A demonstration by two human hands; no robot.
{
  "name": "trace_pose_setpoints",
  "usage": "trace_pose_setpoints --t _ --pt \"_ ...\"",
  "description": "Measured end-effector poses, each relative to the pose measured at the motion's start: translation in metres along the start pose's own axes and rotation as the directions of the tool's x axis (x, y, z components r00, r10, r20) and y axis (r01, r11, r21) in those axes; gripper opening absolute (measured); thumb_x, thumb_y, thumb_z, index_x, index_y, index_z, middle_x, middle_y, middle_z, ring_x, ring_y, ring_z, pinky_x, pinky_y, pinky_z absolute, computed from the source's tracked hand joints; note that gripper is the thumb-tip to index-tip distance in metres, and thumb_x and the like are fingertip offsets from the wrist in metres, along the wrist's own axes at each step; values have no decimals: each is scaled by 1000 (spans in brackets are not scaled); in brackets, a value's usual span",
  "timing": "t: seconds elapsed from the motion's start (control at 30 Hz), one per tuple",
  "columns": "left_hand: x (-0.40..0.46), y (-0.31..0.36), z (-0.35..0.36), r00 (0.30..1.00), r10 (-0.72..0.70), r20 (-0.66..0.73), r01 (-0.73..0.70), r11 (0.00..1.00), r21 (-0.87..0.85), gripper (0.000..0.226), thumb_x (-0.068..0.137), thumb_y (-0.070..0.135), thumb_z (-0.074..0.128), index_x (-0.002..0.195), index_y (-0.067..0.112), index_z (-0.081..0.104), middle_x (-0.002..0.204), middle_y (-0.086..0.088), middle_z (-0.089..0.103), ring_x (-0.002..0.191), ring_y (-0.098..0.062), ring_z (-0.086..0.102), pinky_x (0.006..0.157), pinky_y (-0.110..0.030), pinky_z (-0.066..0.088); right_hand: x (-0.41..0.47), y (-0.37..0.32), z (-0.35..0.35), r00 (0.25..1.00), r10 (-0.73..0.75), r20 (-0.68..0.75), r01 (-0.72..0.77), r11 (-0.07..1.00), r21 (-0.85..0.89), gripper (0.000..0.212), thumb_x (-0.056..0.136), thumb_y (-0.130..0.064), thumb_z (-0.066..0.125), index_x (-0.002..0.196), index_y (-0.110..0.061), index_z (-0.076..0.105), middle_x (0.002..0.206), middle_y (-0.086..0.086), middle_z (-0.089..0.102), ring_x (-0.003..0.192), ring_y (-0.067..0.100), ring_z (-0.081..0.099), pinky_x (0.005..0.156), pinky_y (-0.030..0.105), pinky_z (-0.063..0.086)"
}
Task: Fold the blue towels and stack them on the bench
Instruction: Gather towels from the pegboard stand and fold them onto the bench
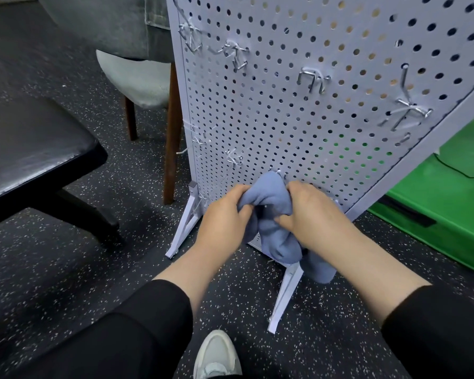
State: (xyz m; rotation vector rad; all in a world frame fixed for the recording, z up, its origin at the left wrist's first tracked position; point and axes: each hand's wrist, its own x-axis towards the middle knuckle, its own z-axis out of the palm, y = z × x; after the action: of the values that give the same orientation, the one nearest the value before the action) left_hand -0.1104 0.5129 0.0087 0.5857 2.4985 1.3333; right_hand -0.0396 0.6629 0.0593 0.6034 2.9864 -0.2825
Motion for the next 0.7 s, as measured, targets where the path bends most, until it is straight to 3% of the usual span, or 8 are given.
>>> trace_pose_setpoints --t 0.13,0.23,0.37,0.53,0.63,0.7 --pt "0 -6 4 999 41 23 -41 999 -12 33 95 16 53 117 37 64 92 6 72 87 -19 64 80 -40 54 -3 5 -5 998 -41 51 47 992 -113 27 91 -27 66 107 -16 48 103 5 65 103 30 62 81 39 50" --pt "-3 -9 6 997 59 56 -60 998 13 36 97 18 54 125 41 61 96 7 71 88 -17 63 81 -37 53 -1 4 -3 999 -21 28 22 998 -65 30 90 -25 66 115 -15 53 104 7 67 104 32 62 74 38 44" --pt "-7 -9 7 996 54 71 -55 999 4 40 100 23 55 133 47 56 98 8 72 88 -16 63 81 -35 52 1 0 3 1000 10 -4 -11 998 -54 35 88 -27 64 116 -16 46 94 5 63 99 30 65 71 37 45" --pt "-2 -7 2 998 66 -19 -64 994 93 42 100 23 51 135 45 56 81 6 66 75 -17 56 80 -24 38 7 -3 4 998 40 -41 -38 999 33 33 90 -21 64 118 -11 51 111 11 61 108 33 60 72 34 31" --pt "-3 -7 0 993 91 -77 -79 987 139 42 98 22 52 133 44 59 68 3 60 68 -21 54 94 -33 34 5 1 8 993 42 -113 -35 997 66 25 88 -16 62 112 -12 55 105 10 57 104 34 61 73 36 36" --pt "-4 -7 2 993 101 -66 -91 986 141 41 97 23 54 132 43 59 71 1 62 71 -22 54 93 -39 41 4 2 11 990 35 -139 -29 998 49 20 87 -15 61 106 -13 55 103 10 59 102 35 62 75 39 42"
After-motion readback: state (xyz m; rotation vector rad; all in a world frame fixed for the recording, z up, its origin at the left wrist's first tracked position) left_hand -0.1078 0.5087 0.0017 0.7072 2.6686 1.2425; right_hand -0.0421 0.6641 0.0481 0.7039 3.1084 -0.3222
